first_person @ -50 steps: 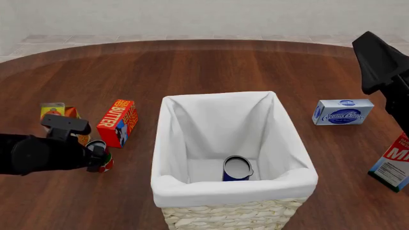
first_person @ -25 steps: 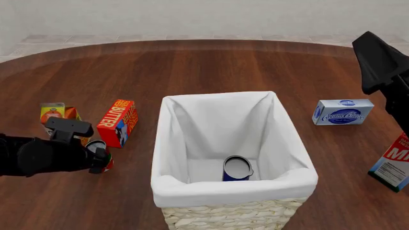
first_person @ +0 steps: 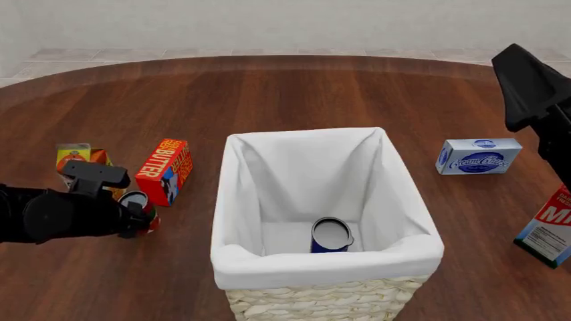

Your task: Pick up the alphabet soup and the tomato sauce, and put them in the basket.

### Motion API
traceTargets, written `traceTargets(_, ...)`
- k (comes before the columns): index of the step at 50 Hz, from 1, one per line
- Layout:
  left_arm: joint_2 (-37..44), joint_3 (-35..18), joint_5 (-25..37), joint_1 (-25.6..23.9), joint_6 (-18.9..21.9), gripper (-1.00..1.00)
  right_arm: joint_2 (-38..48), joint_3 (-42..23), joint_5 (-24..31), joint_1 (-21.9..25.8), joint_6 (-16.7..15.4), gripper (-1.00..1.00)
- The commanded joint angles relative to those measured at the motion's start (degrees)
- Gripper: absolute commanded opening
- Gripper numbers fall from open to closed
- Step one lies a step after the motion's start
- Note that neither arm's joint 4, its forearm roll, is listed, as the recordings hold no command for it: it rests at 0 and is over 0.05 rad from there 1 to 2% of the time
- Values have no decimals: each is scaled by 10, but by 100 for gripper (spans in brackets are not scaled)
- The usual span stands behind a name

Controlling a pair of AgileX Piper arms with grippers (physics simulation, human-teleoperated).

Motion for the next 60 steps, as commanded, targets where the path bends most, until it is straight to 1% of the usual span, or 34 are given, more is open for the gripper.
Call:
traceTargets(1,-7,-8,8,2,13,-100,0,0,0,0,0,100)
traceTargets(19,-47,-4,31,-5,15,-100,0,0,0,0,0,100)
traceTargets(46,-119,16,69,-40,-2,-100,0,0,0,0,0,100)
traceTargets(60,-159,2,110,-57,-6,-100,0,0,0,0,0,100)
